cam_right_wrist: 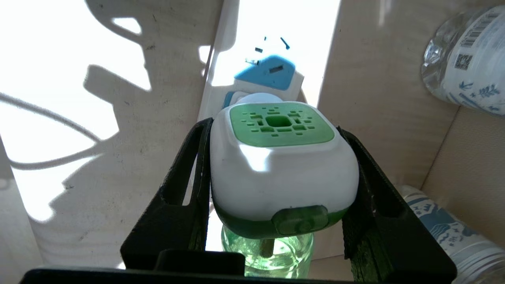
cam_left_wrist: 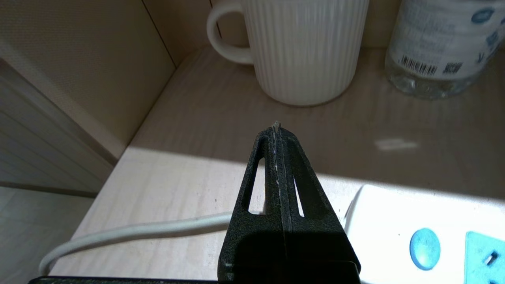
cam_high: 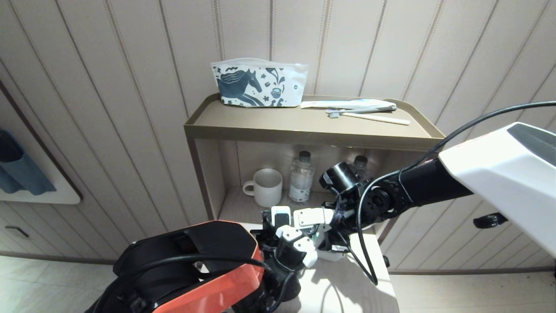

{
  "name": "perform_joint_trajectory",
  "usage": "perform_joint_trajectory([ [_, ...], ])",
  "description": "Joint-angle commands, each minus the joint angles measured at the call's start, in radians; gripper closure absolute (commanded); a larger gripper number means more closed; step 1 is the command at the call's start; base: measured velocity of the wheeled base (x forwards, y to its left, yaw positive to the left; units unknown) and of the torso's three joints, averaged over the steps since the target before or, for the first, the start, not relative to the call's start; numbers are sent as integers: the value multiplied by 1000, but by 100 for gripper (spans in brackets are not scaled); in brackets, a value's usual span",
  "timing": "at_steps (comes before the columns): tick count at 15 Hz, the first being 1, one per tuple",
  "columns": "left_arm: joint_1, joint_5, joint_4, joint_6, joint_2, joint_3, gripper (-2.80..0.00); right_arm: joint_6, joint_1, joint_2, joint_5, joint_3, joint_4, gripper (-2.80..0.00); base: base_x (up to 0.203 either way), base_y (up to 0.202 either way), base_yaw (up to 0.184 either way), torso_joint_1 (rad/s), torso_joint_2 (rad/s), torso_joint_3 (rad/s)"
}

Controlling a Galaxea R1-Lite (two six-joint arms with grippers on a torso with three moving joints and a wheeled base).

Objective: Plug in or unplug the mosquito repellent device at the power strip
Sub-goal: Hold the socket with your left hand and unplug it with your right hand

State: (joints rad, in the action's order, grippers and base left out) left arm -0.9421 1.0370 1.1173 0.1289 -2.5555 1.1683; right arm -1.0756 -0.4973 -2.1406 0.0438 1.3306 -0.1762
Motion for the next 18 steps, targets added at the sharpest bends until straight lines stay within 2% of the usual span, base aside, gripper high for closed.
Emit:
perform_joint_trajectory([
  [1,9,14,13,11,27,-10,0,-9,3,2,-10,-1,-11,0,0,0,0,0,0,0],
  [8,11,13,18,11,29,-12,0,-9,5,4,-10,-3,-11,0,0,0,0,0,0,0],
  [9,21,9,50,10,54,-44,0,-10,10,5,-10,-8,-11,0,0,0,0,0,0,0],
  [12,50,-3,160,10,175,-303,0,-10,10,5,-10,-8,-11,0,0,0,0,0,0,0],
  [13,59,-7,198,9,207,-346,0,-10,10,5,-10,-8,-11,0,0,0,0,0,0,0],
  [18,63,-10,209,9,212,-351,0,-10,10,5,-10,-9,-11,0,0,0,0,0,0,0],
])
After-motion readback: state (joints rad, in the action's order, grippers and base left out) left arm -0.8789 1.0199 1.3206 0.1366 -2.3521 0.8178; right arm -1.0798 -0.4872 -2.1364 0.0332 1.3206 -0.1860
